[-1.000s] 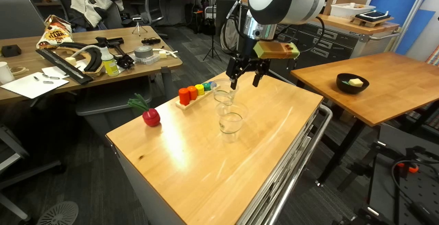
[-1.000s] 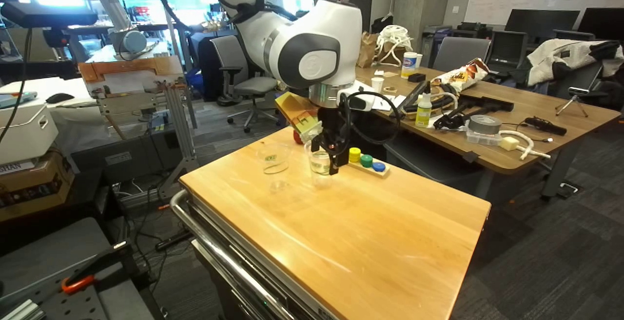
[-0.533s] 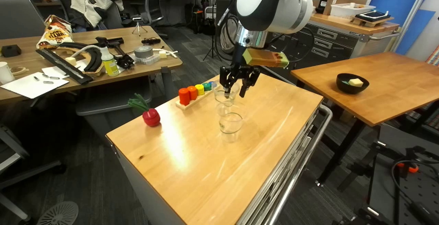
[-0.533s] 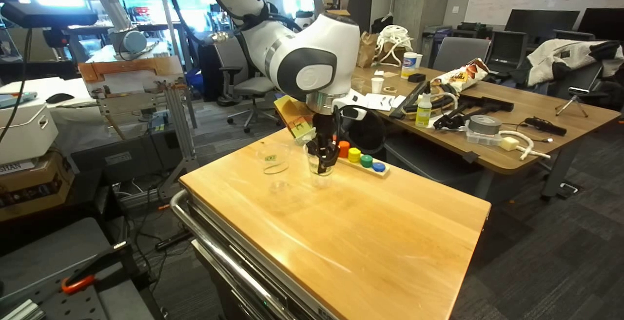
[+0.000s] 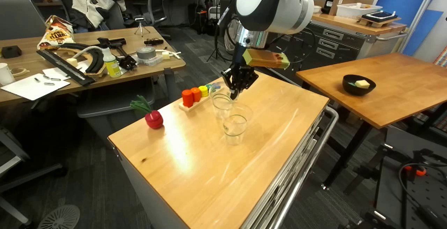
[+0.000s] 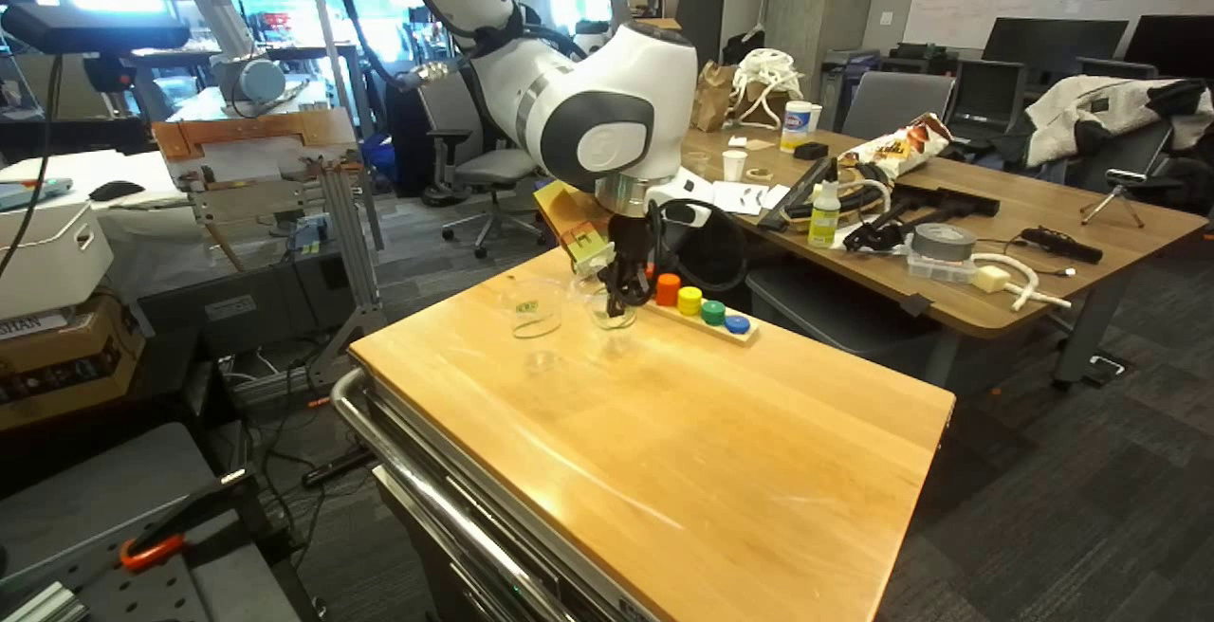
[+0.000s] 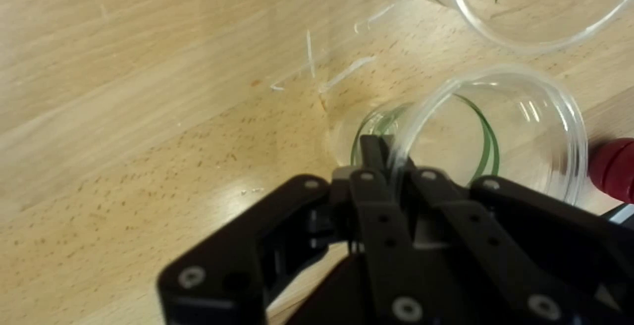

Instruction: Stack the clear cups together

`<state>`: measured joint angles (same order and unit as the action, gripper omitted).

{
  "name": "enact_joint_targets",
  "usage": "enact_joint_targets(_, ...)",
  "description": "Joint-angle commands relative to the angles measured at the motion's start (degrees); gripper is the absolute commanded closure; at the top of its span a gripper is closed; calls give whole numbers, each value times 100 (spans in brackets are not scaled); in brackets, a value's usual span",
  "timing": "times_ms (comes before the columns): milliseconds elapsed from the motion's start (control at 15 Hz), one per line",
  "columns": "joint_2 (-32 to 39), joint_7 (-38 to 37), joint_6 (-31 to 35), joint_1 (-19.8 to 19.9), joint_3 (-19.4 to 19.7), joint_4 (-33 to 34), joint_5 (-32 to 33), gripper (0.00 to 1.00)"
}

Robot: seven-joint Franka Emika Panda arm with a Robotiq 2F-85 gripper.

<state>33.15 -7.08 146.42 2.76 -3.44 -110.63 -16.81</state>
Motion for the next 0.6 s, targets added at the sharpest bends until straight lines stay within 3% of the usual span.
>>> enact_joint_targets(0,-110,-100,-93,-45,79,-39,31,99)
enact_joint_targets(533,-449,-709,-750,-13,253,133,-62,99)
